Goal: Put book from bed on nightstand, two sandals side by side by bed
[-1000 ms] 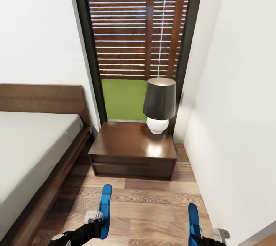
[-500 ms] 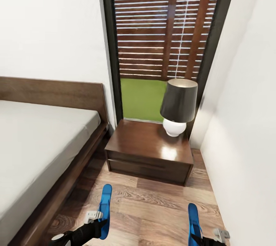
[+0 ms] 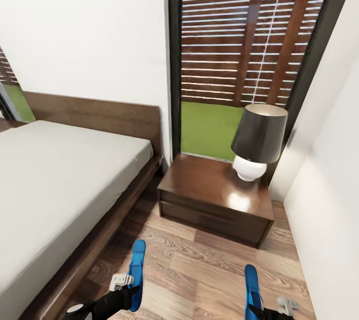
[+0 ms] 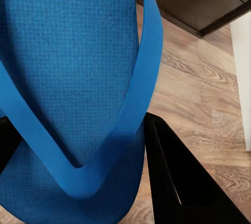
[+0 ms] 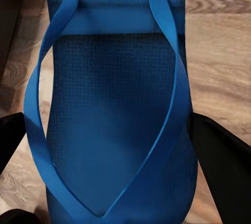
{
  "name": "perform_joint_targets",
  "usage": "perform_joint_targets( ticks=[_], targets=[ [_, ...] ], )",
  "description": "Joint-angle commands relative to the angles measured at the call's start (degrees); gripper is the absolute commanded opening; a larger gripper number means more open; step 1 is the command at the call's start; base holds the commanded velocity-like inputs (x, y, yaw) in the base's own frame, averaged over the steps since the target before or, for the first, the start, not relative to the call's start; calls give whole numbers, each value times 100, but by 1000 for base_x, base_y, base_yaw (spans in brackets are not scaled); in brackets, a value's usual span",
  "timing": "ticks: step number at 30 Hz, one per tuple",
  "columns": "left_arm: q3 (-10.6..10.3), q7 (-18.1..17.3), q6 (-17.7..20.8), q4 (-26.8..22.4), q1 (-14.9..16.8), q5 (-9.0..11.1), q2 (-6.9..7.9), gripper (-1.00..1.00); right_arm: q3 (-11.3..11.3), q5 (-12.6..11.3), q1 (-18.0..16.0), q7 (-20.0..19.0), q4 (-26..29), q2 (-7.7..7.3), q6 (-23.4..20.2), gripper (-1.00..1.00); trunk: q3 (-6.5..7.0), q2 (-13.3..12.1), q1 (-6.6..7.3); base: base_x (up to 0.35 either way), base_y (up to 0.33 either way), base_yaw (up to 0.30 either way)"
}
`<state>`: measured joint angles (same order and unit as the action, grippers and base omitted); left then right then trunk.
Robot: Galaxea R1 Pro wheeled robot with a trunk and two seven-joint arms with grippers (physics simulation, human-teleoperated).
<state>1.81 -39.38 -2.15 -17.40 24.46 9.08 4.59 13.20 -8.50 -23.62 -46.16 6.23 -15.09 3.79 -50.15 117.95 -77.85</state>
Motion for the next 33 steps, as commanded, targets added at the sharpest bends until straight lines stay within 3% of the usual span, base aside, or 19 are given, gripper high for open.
perform_joint_targets(
  ticks=[1, 15, 26, 33],
  targets=[
    [21, -26, -22, 9, 6, -11, -2, -100, -11, -38, -2, -21, -8, -3, 11, -100, -5, 2, 1, -2, 0, 290],
    [19, -26, -22, 9, 6, -11, -2, -100, -11, -38, -1, -17, -8, -3, 9, -100, -5, 2, 1, 0, -4, 290],
    [21, -26, -22, 9, 6, -11, -1, -100, -11, -38, -2, -16, -8, 2, 13, -100, -5, 2, 1, 0, -179, 290],
    [21, -26, -22, 9, 6, -11, -1, -100, -11, -38, -2, -16, -8, 108, 13, -100, -5, 2, 1, 0, -14, 290]
  ],
)
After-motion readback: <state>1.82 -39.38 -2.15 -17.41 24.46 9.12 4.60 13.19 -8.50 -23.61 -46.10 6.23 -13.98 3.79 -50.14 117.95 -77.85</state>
